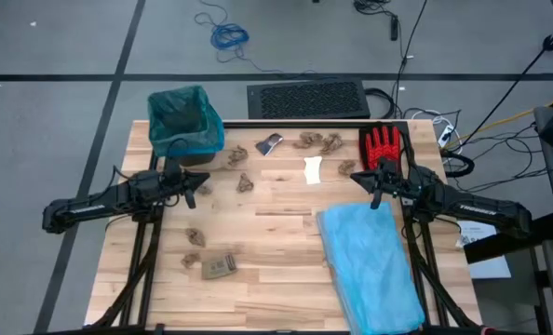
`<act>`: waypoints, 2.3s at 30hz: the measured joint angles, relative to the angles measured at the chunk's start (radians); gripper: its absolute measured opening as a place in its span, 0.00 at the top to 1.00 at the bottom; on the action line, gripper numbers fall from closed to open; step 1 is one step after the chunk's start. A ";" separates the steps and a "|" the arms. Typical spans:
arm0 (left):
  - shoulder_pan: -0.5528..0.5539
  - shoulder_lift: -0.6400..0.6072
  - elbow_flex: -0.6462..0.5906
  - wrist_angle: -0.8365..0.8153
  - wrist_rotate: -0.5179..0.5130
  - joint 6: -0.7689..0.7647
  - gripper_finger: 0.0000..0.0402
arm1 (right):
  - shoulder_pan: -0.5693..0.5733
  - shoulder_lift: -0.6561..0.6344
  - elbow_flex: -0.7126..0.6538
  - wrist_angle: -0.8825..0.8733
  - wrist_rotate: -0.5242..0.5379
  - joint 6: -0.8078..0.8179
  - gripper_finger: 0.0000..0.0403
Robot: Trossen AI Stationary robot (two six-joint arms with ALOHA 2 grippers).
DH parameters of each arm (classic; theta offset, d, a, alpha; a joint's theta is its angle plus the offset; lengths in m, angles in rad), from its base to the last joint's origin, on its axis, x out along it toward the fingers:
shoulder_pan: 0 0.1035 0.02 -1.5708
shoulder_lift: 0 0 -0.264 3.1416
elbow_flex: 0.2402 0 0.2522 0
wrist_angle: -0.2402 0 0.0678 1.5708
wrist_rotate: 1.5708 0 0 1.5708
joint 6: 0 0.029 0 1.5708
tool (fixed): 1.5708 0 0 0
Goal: Place trash/remove bag and relplace
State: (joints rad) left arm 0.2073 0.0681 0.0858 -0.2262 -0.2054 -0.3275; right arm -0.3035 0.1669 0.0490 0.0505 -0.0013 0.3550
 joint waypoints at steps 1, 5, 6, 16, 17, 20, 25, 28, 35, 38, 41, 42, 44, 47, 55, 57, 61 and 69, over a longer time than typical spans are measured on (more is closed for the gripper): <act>0.000 0.000 0.000 0.000 0.000 0.000 1.00 | 0.000 0.000 0.000 0.000 0.000 0.000 1.00; 0.000 0.000 0.000 0.000 0.000 -0.005 1.00 | 0.000 0.000 0.000 0.000 0.000 0.000 1.00; 0.000 0.000 0.000 0.000 0.000 -0.005 1.00 | 0.000 0.000 0.000 0.000 0.000 0.000 1.00; 0.000 0.000 0.000 0.003 0.000 -0.005 1.00 | 0.000 0.000 0.000 0.000 0.000 0.000 1.00; 0.000 0.000 0.000 0.009 -0.001 -0.005 1.00 | 0.000 0.000 0.000 0.000 0.000 0.000 1.00; 0.000 0.000 0.000 0.050 -0.006 -0.008 1.00 | 0.000 0.000 0.000 0.000 0.000 0.000 1.00; 0.000 0.006 0.000 0.177 0.050 0.114 1.00 | 0.000 0.000 0.000 0.000 0.000 0.000 1.00; 0.000 0.020 0.000 0.172 0.106 0.126 1.00 | 0.000 0.000 0.000 0.000 0.000 0.000 1.00; -0.007 0.212 0.002 0.080 0.146 0.097 1.00 | 0.000 0.000 0.000 0.000 0.000 0.000 1.00; -0.027 0.309 0.043 0.086 0.146 0.098 1.00 | 0.000 0.000 0.000 0.000 0.000 0.000 1.00; -0.052 0.418 0.099 0.077 0.145 0.103 1.00 | 0.000 0.000 0.000 -0.001 0.000 0.000 1.00; -0.060 0.455 0.124 0.062 0.137 0.105 1.00 | 0.000 0.000 0.000 -0.002 0.000 0.000 1.00; -0.075 0.531 0.183 0.006 0.105 0.105 1.00 | 0.000 0.000 0.000 -0.002 0.000 0.000 1.00; -0.089 0.653 0.281 -0.151 0.065 0.083 1.00 | 0.000 0.000 0.000 -0.002 0.000 0.000 1.00; -0.097 0.952 0.489 -0.569 -0.017 -0.116 1.00 | 0.000 0.000 0.000 -0.003 0.000 0.000 1.00; -0.097 1.007 0.521 -0.634 -0.039 -0.167 1.00 | 0.000 0.000 0.000 -0.003 0.000 0.000 1.00; -0.097 1.080 0.552 -0.690 -0.042 -0.212 1.00 | 0.000 0.000 0.000 -0.003 0.000 0.000 1.00; -0.058 1.156 0.558 -0.733 -0.104 -0.247 0.87 | 0.000 0.000 0.000 -0.003 0.000 -0.001 1.00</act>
State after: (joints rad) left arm 0.1492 1.2239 0.6441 -0.9591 -0.3097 -0.5745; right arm -0.3038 0.1673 0.0490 0.0471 -0.0013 0.3538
